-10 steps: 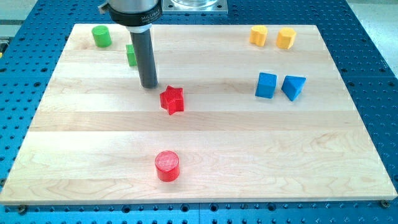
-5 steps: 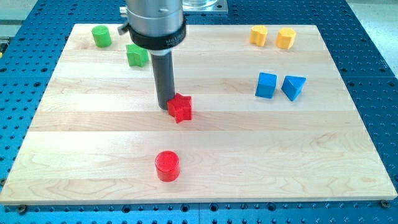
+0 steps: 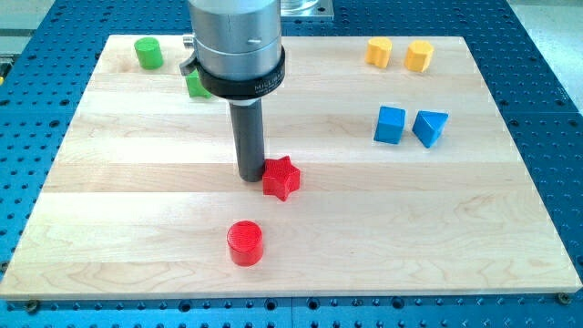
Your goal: Move the red star close to the red circle
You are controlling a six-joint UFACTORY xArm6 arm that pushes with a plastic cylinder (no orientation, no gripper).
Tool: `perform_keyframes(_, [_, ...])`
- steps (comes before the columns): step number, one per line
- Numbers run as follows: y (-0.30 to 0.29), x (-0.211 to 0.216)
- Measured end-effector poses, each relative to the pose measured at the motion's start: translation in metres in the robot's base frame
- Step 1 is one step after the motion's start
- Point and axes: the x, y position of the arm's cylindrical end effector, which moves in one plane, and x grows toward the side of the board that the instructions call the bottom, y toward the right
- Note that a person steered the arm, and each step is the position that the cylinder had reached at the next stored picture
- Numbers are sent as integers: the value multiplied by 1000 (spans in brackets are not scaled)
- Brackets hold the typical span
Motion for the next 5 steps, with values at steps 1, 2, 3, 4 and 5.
perform_keyframes(1, [-2, -2])
perform_keyframes(2, [38, -18])
perform_keyframes(3, [60, -10])
perform_keyframes(4, [55, 20])
perform_keyframes(5, [35, 19])
